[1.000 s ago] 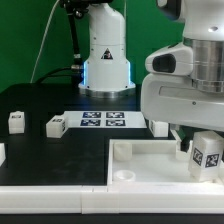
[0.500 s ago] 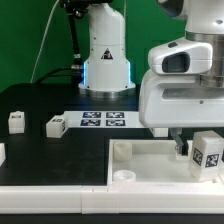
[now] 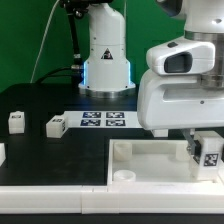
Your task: Assemble one leg
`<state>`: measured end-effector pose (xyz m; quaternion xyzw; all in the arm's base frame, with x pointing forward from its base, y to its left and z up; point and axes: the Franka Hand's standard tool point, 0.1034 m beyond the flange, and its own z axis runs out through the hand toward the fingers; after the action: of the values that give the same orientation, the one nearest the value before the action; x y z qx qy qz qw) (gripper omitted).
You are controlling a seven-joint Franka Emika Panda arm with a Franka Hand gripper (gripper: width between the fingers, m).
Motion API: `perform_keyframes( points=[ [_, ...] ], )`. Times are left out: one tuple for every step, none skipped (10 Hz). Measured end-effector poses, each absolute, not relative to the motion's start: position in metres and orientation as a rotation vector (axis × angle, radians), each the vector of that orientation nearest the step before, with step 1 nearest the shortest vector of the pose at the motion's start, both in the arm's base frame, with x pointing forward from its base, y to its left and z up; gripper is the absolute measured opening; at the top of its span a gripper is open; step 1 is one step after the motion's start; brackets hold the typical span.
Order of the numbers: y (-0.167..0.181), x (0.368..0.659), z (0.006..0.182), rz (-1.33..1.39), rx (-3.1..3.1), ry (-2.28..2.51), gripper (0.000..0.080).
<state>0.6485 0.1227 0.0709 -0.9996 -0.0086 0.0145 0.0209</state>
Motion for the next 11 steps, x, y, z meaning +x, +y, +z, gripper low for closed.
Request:
perform_keyframes(
  points=[
    [0.122,0.648,0.07,0.046,-3.1,-0.026,0.0291],
    [0.122,0.648,0.07,0.046,-3.1,-0.026,0.0291],
    [0.122,0.648,0.07,0.047,-3.1,0.015,0.0291],
    [0.122,0.648,0.07,0.047,-3.1,0.012,0.0291],
    [0.121,0.649,0.07,0.047,-3.099,0.029,0.0291],
    [0.116,0.65,0.07,0.052,-3.066,0.25,0.0291],
    [0.11,0.652,0.069,0.051,-3.015,0.515,0.0291],
    [0.108,0.652,0.068,0.055,-2.971,0.701,0.0291],
    [0.106,0.651,0.068,0.059,-2.918,0.9,0.0291],
    [0.106,0.649,0.068,0.05,-2.848,1.109,0.0291],
    [0.105,0.648,0.068,0.051,-2.781,1.27,0.0291]
  ],
)
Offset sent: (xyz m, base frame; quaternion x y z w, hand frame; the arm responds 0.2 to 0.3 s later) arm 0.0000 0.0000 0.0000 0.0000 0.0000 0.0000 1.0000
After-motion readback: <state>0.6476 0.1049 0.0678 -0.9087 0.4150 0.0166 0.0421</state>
